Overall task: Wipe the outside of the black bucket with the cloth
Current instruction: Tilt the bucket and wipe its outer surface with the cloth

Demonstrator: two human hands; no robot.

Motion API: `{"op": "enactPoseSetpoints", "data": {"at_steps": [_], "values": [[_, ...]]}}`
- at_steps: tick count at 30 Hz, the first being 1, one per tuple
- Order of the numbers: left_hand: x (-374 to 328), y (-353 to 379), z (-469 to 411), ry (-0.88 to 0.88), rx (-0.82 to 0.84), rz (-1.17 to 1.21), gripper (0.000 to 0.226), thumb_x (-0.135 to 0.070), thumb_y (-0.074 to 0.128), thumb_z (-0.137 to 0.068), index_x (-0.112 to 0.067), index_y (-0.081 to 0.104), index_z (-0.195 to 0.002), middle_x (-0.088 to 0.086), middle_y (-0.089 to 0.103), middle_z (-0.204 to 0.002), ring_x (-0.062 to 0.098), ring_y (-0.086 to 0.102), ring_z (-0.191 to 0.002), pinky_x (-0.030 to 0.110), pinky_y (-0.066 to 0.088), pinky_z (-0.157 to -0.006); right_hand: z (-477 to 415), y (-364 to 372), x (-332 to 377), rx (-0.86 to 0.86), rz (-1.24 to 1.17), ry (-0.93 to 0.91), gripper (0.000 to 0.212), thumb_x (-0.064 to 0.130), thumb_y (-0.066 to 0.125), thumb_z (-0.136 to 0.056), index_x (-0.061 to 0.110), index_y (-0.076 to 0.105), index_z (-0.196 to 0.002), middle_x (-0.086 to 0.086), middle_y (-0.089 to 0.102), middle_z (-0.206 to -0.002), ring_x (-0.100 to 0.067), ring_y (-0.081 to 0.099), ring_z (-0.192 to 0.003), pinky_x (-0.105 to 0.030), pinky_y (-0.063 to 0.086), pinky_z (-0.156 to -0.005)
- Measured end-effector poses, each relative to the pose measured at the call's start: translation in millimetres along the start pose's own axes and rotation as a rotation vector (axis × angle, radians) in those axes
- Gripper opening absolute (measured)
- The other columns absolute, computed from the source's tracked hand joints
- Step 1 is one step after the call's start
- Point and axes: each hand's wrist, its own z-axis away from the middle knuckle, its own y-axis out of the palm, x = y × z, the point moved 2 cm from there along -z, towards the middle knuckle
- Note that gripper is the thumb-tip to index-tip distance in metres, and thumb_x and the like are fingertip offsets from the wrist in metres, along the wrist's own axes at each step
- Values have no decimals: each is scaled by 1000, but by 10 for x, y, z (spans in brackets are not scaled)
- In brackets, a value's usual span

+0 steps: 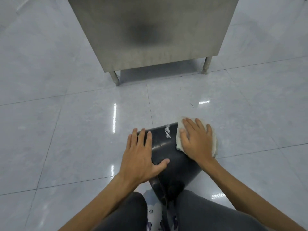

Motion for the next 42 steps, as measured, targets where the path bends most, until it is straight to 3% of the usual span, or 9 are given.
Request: {"op": "enactPoseSetpoints", "data": {"at_steps": [4, 6, 9, 12, 16, 25, 30, 36, 42], "values": [[-66, 43, 16, -70, 36, 168, 122, -88, 39, -68, -11, 12, -159, 10, 9, -167, 32, -2, -154, 46, 24, -120, 383, -20, -175, -110, -55, 16, 60, 49, 30, -100, 22, 50, -150, 5, 46, -158, -25, 31, -151, -57, 15, -123], [-87, 97, 59, -66, 4, 220, 121, -85, 46, -69, -9, 13, -158, 11, 11, -167, 29, -3, -154, 44, 31, -117, 484, 5, -158, -137, -79, -4, 61, 46, 35, -98, 20, 49, -151, 4, 45, -159, -26, 29, -153, -57, 12, -124], [-63, 122, 23, -21, -49, 162, 119, -82, 47, -71, -1, 25, -154, 18, 22, -163, 34, 4, -154, 47, 19, -122, 601, 32, -60, -152, -107, -72, 63, 44, 38, -97, 17, 46, -153, 1, 41, -161, -27, 24, -155, -60, 13, -124], [-55, 68, -26, -13, 9, 108, 121, -87, 39, -69, -2, 25, -154, 16, 21, -163, 32, 4, -154, 41, 3, -123, 805, 70, 52, -175, -130, -115, 65, 42, 39, -96, 13, 42, -155, -2, 36, -164, -29, 20, -156, -65, 13, -122], [-87, 21, -82, -2, 106, 33, 140, -103, 32, -58, -1, 22, -154, 14, 22, -162, 35, 2, -154, 44, 7, -124, 1122, 187, 108, -208, -86, -235, 65, 46, 33, -102, 9, 42, -154, -9, 34, -165, -39, 22, -155, -71, 16, -119], [-204, -40, 36, 5, 259, -97, 149, -99, 44, -55, 2, 3, -157, 19, 2, -166, 42, -15, -151, 49, 0, -125, 788, 30, 111, -104, -95, -202, 55, 36, 35, -102, 21, 44, -154, 6, 41, -160, -26, 25, -155, -64, 15, -122], [-267, -95, 60, 3, 297, -115, 149, -97, 52, -57, 2, 0, -157, 19, 0, -166, 44, -15, -150, 51, 2, -125, 252, -42, 130, 88, 19, -84, 57, 46, 27, -100, 27, 48, -150, 10, 45, -157, -23, 29, -152, -60, 11, -123], [-299, -94, 91, -18, 283, -120, 152, -97, 50, -53, 2, 3, -157, 21, 4, -165, 45, -12, -150, 52, 5, -124, -378, -54, 63, 233, 96, 52, 55, 54, 31, -94, 28, 66, -128, 9, 64, -137, -18, 47, -130, -55, 24, -111], [-283, -61, 82, -18, 301, -137, 153, -98, 51, -52, 4, 3, -156, 23, 4, -165, 46, -11, -150, 54, 5, -123, -32, -64, 131, 122, 157, -82, 63, 52, 24, -98, 18, 58, -139, 1, 55, -149, -27, 43, -139, -56, 21, -115]]}}
